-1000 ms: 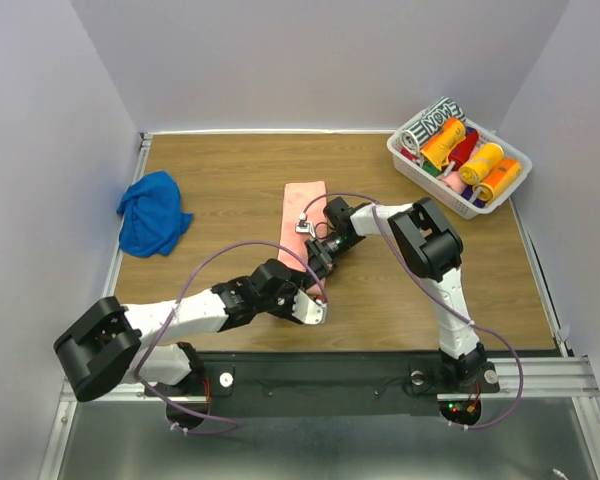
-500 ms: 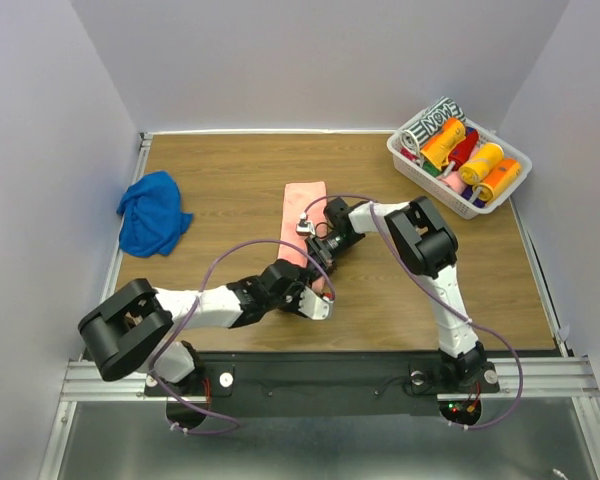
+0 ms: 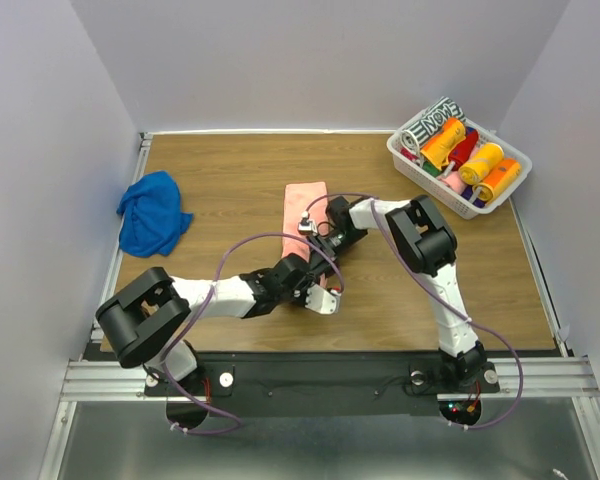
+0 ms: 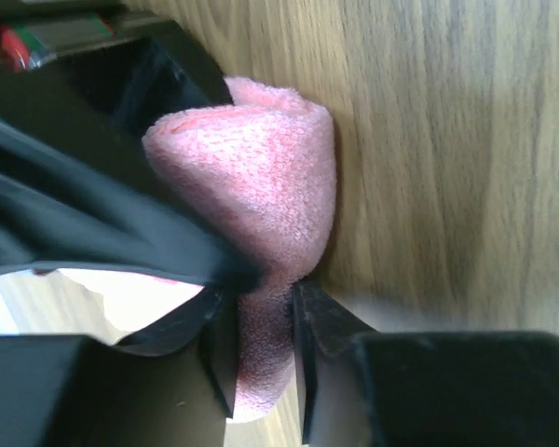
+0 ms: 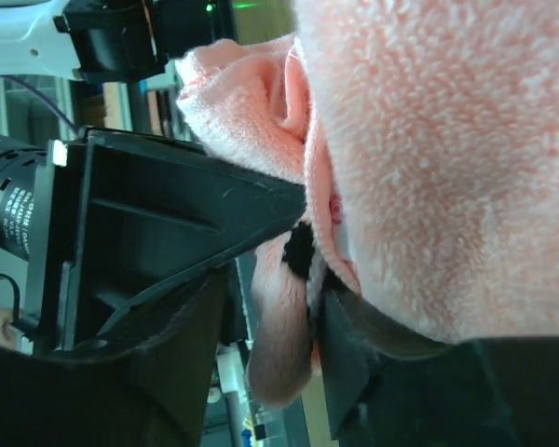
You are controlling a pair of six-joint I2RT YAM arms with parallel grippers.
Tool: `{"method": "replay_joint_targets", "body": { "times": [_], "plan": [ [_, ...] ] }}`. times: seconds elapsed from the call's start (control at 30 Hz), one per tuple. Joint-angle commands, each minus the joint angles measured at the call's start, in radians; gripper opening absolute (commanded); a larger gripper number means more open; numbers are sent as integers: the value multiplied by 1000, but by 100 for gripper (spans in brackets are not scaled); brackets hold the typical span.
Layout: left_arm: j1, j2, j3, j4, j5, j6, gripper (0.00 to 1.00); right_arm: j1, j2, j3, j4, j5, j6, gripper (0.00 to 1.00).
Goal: Roll the towels
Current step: Roll the towel
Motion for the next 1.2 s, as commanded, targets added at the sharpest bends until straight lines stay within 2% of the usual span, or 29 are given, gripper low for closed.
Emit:
{"method": "replay_joint_targets", "body": {
  "times": [0.0,0.1,0.13,0.17,0.23,0.27,0.3,0.53,0.7,0.77,0.87,0.97,1.17],
  "plan": [
    [-3,22,28,-186,149,-87,30,-40,-24,83,-12,186,-28,56],
    [-3,30,42,-252,195,-102,28,-78,-28,164,-15,231,-2,63],
    [-2,31,52,-269,202,-105,28,-87,-31,181,-20,240,1,66],
    [-2,36,57,-297,222,-109,28,-97,-39,197,-20,249,5,76],
    [-2,39,80,-326,244,-125,28,-124,-48,247,-21,265,21,80],
    [-2,42,88,-357,268,-128,29,-147,-59,263,-20,269,24,92],
    [-2,45,110,-375,284,-135,29,-159,-65,278,-21,274,33,99],
    [64,129,242,-539,411,-176,33,-301,-198,327,-21,305,25,100],
    [171,224,365,-648,554,-208,37,-384,-418,217,-55,360,-73,100],
    [194,257,402,-682,569,-210,39,-385,-500,162,-78,400,-141,100],
    [230,330,474,-771,632,-198,42,-385,-670,-31,-81,478,-250,100],
    [250,399,534,-834,641,-179,44,-379,-821,-134,-80,513,-300,100],
    [288,542,667,-921,683,-168,48,-215,-1021,-325,-72,685,-380,100]
  ]
}}
